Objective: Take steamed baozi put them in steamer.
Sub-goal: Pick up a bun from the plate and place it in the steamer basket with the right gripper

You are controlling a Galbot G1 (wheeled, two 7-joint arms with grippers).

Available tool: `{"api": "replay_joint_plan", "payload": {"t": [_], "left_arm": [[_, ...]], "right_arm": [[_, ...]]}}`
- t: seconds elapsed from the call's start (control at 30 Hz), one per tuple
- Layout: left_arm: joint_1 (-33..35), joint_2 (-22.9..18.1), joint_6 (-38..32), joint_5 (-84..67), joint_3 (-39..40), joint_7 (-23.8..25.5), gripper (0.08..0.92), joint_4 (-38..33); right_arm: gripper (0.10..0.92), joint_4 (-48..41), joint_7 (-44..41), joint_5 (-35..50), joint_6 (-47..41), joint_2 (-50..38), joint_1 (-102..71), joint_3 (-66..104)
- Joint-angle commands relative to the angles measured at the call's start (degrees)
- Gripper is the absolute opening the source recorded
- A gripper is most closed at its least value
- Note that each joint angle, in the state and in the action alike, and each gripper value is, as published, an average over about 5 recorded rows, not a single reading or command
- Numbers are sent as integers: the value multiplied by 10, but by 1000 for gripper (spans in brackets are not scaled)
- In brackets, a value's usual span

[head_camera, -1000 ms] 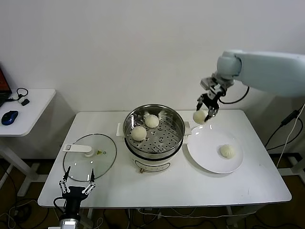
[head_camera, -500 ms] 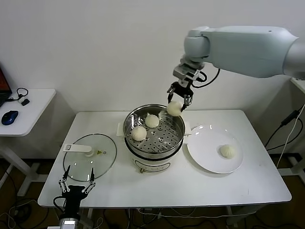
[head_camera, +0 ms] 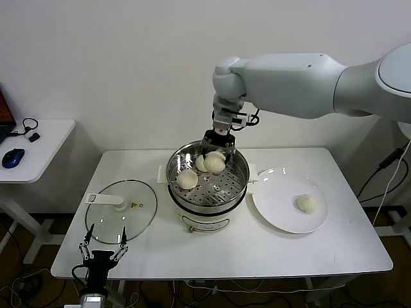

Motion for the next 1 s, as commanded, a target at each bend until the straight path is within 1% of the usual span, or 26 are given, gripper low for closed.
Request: {"api": "replay_joint_plan", "payload": {"t": [0.03,0.23,0.87,1.0], "left_arm": [[0,-28,-1,-1,0,0,823,4],[-1,-28,-2,-1,0,-1,823,8],[-4,-28,-5,-1,-1,-2,823,12],[-5,-28,-4,-1,-1,-2,823,12]], "right_arm": [[677,31,17,-47,30,13,-36,11],[679,37,19,-57,23,9,-48,10],[704,7,23,-86,21,22,-94,23],[732,2,21,-76,21,23,-96,22]]}}
